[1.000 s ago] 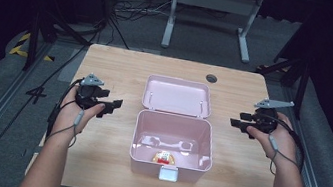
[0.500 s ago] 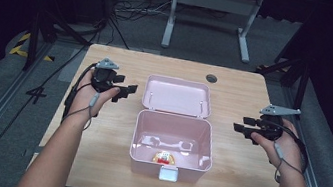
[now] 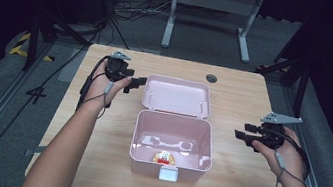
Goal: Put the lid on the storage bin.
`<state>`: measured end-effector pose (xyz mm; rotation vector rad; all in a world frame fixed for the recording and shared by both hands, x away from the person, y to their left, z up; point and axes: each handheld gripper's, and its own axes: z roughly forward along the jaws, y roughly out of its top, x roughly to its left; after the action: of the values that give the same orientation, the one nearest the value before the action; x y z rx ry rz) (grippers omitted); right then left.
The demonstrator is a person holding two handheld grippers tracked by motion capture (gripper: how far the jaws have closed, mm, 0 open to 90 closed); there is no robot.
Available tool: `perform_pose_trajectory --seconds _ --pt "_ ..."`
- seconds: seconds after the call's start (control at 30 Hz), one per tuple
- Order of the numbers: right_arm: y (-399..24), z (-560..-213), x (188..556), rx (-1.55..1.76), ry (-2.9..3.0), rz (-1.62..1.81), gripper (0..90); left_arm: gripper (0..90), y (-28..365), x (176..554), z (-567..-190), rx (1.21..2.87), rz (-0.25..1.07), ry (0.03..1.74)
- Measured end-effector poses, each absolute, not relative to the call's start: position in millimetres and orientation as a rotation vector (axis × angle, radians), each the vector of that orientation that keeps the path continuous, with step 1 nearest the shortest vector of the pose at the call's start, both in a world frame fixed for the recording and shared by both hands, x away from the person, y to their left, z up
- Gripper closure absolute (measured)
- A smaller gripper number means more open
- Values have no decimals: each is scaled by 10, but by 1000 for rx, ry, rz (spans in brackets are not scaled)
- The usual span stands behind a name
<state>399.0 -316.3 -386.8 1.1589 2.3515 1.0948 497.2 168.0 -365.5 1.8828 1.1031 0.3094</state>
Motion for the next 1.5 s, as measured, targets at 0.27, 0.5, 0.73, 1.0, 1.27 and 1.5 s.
perform_pose_trajectory --seconds 0.27,0.5,0.73,1.0,1.27,1.5 --pt "-3158 -3941 3900 1160 2369 1066 475 329 1505 5218 -3765 1871 292 1098" --pt "-3146 -3969 3868 1148 2380 1059 472 318 1402 5394 -3897 1900 250 1121" --pt "-3105 -3982 3890 1130 2394 1051 468 332 1369 5504 -4052 1920 172 1174" --pt "-3064 -3982 3890 1102 2415 1070 457 385 1350 5547 -4131 1919 91 1208" --pt "-3064 -3980 3886 1099 2412 1070 455 639 1316 5533 -4065 1918 78 1223" --pt "-3043 -3983 3881 1081 2425 1085 449 713 1310 5514 -3919 1920 153 1193"
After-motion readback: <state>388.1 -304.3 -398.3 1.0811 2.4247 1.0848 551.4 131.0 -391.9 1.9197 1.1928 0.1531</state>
